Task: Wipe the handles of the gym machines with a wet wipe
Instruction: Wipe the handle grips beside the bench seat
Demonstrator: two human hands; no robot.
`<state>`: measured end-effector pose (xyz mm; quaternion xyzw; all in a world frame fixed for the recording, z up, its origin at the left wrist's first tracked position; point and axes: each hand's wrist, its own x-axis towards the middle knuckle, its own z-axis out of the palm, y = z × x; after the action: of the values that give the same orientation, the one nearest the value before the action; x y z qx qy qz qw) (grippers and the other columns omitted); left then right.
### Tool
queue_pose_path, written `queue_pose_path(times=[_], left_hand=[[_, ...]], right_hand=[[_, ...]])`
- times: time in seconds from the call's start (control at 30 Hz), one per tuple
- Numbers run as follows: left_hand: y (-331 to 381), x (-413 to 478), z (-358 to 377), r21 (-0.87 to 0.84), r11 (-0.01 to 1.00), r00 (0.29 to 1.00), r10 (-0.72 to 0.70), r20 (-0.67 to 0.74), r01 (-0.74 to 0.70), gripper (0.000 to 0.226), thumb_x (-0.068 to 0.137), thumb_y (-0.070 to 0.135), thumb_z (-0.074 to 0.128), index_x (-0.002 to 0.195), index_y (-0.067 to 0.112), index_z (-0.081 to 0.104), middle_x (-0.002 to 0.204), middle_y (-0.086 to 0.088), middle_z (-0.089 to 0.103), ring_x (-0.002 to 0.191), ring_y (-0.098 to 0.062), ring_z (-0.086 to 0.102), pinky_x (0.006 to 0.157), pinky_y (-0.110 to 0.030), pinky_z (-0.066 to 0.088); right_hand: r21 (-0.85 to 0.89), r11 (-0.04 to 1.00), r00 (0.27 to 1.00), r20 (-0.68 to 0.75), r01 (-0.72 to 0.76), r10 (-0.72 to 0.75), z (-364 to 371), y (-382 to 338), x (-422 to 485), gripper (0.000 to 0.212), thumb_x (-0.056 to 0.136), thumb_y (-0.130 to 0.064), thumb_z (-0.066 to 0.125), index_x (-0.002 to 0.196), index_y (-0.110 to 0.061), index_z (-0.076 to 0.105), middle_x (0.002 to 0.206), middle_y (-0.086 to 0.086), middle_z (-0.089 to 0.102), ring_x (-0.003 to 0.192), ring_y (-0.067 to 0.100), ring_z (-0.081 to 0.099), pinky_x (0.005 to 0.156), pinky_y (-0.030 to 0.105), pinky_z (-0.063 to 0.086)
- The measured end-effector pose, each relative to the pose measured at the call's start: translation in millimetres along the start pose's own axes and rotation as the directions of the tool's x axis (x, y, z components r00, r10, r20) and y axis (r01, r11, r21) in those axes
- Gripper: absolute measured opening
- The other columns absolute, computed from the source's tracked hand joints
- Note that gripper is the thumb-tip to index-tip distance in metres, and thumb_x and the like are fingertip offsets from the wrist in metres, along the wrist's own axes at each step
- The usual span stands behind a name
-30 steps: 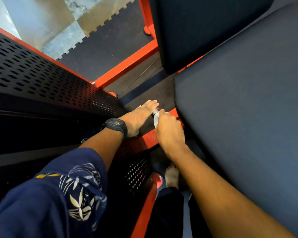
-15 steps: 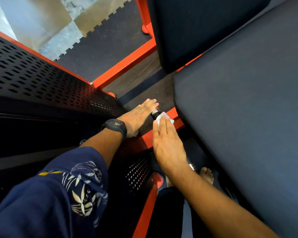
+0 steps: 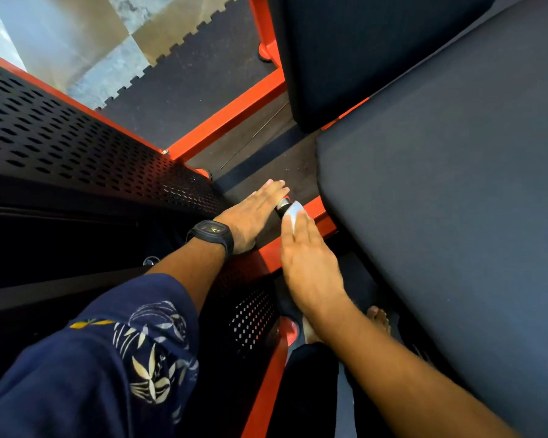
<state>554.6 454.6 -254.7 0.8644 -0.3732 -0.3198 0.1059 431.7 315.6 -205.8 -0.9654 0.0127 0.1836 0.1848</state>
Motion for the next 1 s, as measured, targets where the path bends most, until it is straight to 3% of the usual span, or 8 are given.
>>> queue_pose_path(times=[0.1,0.2,0.33,0.47,0.73,0.87,0.93,1.0], left_hand=[[1.2,-0.8,-2.5,0.025,1.000,1.000,-0.009,0.005,0.009,0.119,0.065,-0.022,0.061,0.159,0.014,-0.002,0.168,-0.003,-0.006,0.148,-0.010,-0.016,0.123,-0.029,0.001],[2.7,-0.9,-1.2,0.027,1.000,1.000,-0.015,0.001,0.015,0.118,0.064,-0.023,0.058,0.159,0.013,-0.003,0.168,-0.004,-0.006,0.152,-0.017,-0.012,0.125,-0.035,0.005],[-0.6,-0.3,0.7,0.057,0.998,1.000,0.009,0.005,-0.010,0.124,0.060,-0.022,0.062,0.159,0.014,-0.004,0.167,-0.006,-0.004,0.152,-0.018,-0.010,0.126,-0.038,0.008],[-0.4,-1.2,3.2,0.067,0.998,1.000,0.012,-0.010,-0.011,0.125,0.058,-0.020,0.064,0.159,0.012,-0.003,0.167,-0.008,-0.003,0.152,-0.019,-0.011,0.125,-0.036,0.006],[3.8,-2.5,-0.9,0.069,0.998,1.000,-0.004,0.006,0.003,0.125,0.059,-0.020,0.064,0.158,0.012,-0.004,0.167,-0.009,-0.002,0.153,-0.022,-0.009,0.126,-0.041,0.010],[8.2,-3.7,-3.2,0.061,0.998,1.000,-0.022,0.012,0.021,0.125,0.059,-0.018,0.068,0.159,0.010,-0.001,0.167,-0.009,-0.002,0.153,-0.022,-0.008,0.125,-0.039,0.009],[10.0,-3.4,-3.8,0.079,0.996,0.999,-0.030,0.022,0.028,0.126,0.059,-0.018,0.069,0.159,0.010,-0.002,0.167,-0.008,-0.004,0.152,-0.019,-0.010,0.125,-0.037,0.008],[11.8,-4.2,-4.1,0.066,0.997,0.999,-0.049,0.020,0.047,0.126,0.060,-0.017,0.070,0.159,0.011,-0.002,0.167,-0.007,-0.005,0.151,-0.015,-0.012,0.125,-0.037,0.007]], right_hand=[[0.155,0.977,0.989,0.004,-0.145,0.146,-13.9,0.3,0.8,0.052,0.101,-0.008,0.038,0.151,-0.002,0.024,0.142,0.020,0.046,0.127,0.031,0.053,0.087,0.036,0.049],[0.247,0.927,0.958,0.016,-0.281,0.286,-13.0,7.0,26.9,0.032,0.100,-0.015,0.045,0.131,-0.007,0.049,0.110,0.012,0.068,0.095,0.033,0.068,0.065,0.033,0.037],[0.419,0.846,0.943,0.094,-0.330,0.320,-16.3,13.7,2.5,0.020,0.103,-0.020,0.038,0.104,-0.016,0.058,0.098,0.008,0.068,0.091,0.034,0.063,0.068,0.032,0.034],[0.507,0.728,0.887,0.238,-0.462,0.396,-29.3,17.3,35.1,0.033,0.101,-0.022,0.036,0.100,-0.006,0.065,0.105,0.019,0.068,0.090,0.039,0.060,0.079,0.038,0.050],[0.336,0.853,0.917,0.139,-0.399,0.374,-25.9,10.4,1.0,0.025,0.101,-0.014,0.042,0.122,-0.011,0.056,0.112,0.014,0.066,0.101,0.037,0.065,0.070,0.034,0.040],[0.113,0.955,0.962,0.013,-0.272,0.273,-14.0,3.5,-15.7,0.043,0.100,-0.008,0.033,0.141,-0.004,0.044,0.115,0.012,0.062,0.097,0.027,0.066,0.064,0.033,0.043],[0.004,0.976,0.975,-0.042,-0.217,0.217,-3.8,-0.3,-38.4,0.053,0.090,-0.005,0.029,0.139,0.004,0.048,0.117,0.020,0.062,0.100,0.029,0.066,0.076,0.032,0.055],[-0.077,0.986,0.983,-0.117,-0.150,0.140,7.5,-2.9,-32.5,0.054,0.091,0.000,0.035,0.142,0.015,0.036,0.131,0.036,0.051,0.118,0.040,0.058,0.100,0.038,0.051]])
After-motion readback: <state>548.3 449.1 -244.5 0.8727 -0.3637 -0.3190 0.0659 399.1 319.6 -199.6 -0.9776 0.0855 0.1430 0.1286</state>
